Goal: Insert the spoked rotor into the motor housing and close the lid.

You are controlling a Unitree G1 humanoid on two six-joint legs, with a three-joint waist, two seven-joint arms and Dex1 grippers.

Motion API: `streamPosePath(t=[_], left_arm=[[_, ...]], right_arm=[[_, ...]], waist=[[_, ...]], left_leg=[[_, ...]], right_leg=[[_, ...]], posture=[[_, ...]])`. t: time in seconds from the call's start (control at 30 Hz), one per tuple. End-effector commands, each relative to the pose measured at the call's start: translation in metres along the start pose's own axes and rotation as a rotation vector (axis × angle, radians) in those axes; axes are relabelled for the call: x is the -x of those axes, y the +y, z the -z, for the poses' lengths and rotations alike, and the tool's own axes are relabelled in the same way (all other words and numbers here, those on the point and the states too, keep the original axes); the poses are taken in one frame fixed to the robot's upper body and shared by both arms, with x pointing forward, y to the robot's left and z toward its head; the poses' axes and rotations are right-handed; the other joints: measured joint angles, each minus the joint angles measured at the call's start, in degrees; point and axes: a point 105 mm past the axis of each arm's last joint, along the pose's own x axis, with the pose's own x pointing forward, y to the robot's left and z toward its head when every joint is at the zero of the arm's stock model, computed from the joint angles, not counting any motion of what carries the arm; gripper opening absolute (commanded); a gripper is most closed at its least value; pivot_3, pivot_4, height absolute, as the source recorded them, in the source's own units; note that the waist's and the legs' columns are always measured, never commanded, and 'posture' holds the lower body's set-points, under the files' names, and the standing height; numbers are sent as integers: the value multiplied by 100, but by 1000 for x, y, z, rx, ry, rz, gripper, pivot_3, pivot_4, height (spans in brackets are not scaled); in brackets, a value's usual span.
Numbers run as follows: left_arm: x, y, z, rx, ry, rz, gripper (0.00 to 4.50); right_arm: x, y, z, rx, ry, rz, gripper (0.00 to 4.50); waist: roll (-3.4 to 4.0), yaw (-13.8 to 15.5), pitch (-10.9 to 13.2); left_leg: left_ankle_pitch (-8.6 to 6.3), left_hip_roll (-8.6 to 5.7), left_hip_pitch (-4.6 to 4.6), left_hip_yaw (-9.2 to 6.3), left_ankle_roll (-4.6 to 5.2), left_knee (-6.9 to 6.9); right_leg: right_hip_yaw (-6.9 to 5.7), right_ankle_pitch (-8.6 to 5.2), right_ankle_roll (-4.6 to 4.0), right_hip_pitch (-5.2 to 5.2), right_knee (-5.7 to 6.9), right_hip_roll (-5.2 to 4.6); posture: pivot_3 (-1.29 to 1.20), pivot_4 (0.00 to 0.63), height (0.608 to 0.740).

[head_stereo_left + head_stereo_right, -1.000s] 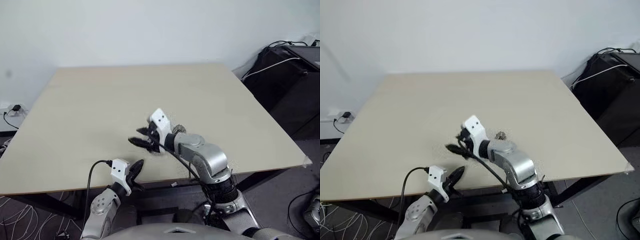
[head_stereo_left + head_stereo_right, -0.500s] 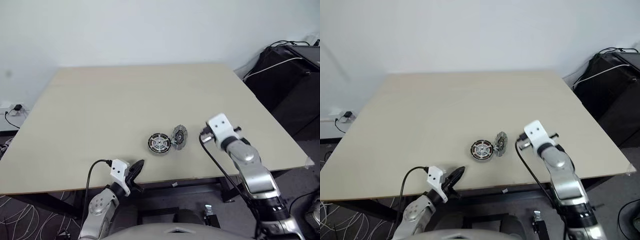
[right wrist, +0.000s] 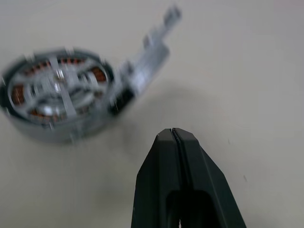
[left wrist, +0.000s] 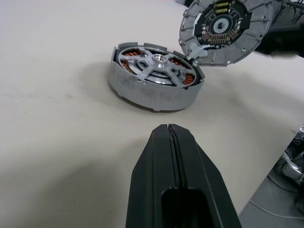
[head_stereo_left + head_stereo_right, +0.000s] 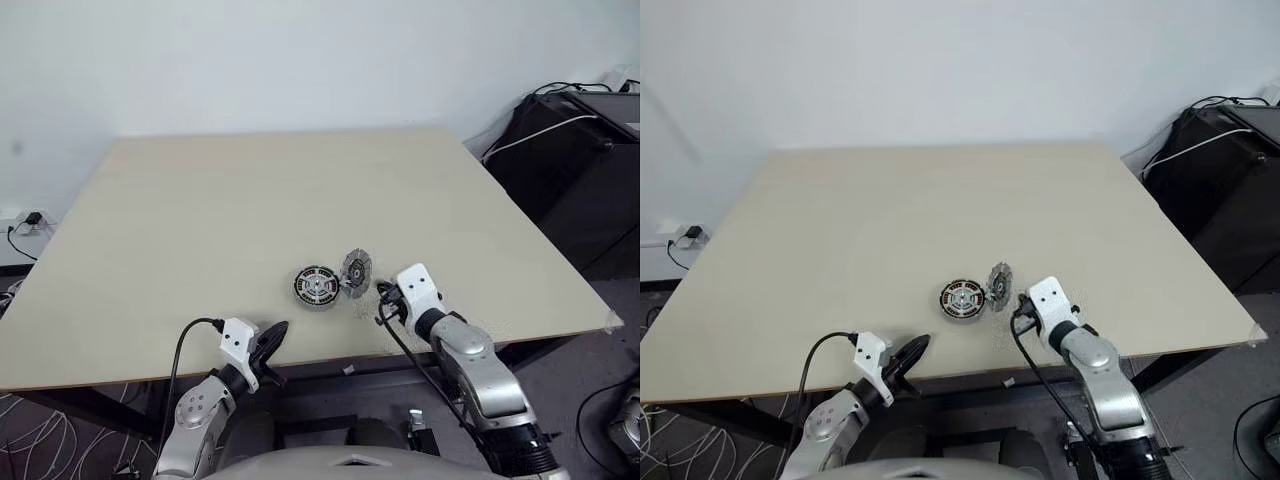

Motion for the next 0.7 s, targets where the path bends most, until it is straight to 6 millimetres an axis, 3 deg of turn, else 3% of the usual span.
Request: streamPosePath(t=[0.03, 0.3, 0.57, 0.7], left_arm=[[-3, -2, -18, -25, -61, 16, 0], [2, -1, -13, -12, -51, -8, 0], [2, 3, -13, -14, -53, -21, 0], [2, 4, -13, -16, -53, -24, 0]], right_arm=[[-6, 1, -24, -10, -106, -4, 26], [-19, 38, -43, -79, -195, -173, 26], [-43, 67, -31, -80, -134, -272, 26], [-54, 72, -23, -76, -105, -281, 26]], waist=[[1, 2, 0], [3, -10, -1], [4, -25, -1], [4, -25, -1]], left_leg=[[0, 0, -1, 0, 0, 0], [0, 4, -3, -1, -1, -1], [0, 6, -1, -2, -1, -1], [0, 5, -2, -1, -2, -2]], right_leg=[[1, 0, 0, -1, 0, 0], [2, 0, -1, -4, -1, -17], [2, 1, -2, -4, 3, -23], [2, 1, -2, -4, 2, -22]], posture=[[0, 0, 740], [0, 0, 740], [0, 0, 740], [0, 0, 740]])
